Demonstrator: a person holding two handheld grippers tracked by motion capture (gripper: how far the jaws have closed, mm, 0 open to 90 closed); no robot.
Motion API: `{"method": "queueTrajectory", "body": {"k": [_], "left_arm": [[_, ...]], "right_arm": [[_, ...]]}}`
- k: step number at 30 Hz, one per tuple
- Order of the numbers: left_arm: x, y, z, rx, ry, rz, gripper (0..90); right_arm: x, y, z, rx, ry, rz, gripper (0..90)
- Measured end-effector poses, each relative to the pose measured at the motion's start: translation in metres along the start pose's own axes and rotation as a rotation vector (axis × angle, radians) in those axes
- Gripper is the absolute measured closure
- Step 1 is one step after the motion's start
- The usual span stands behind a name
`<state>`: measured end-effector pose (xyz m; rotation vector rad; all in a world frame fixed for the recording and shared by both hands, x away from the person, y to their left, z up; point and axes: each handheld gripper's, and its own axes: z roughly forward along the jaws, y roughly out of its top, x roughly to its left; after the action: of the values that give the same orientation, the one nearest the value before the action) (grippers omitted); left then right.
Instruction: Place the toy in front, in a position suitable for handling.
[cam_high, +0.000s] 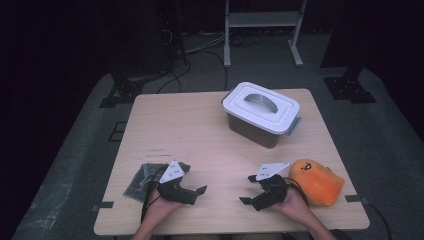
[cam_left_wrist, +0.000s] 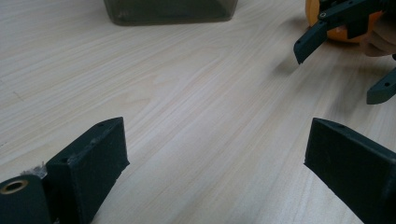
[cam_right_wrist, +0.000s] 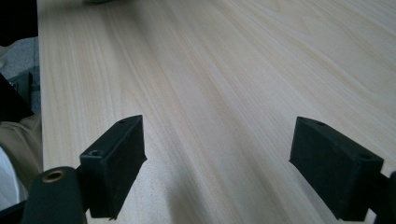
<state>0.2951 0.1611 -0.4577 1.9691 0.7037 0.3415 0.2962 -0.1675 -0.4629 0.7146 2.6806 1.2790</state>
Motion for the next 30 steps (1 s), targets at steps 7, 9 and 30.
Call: {"method": "queueTrajectory", "body": {"k": [7, 9, 30], "left_arm": [[0.000, 0.000, 0.000, 0.001, 0.001, 0.001, 4.9], [-0.001, 0.000, 0.000, 0.002, -0.001, 0.000, 4.9], [-0.002, 0.000, -0.002, -0.004, 0.005, 0.005, 4.9]], "right_arm": [[-0.002, 0.002, -0.003, -0.022, 0.014, 0.009, 18.7], [-0.001, 0.003, -0.004, -0.030, 0.015, 0.010, 18.7], [0.014, 0.036, -0.033, -0.056, 0.032, -0.033, 17.9]]}}
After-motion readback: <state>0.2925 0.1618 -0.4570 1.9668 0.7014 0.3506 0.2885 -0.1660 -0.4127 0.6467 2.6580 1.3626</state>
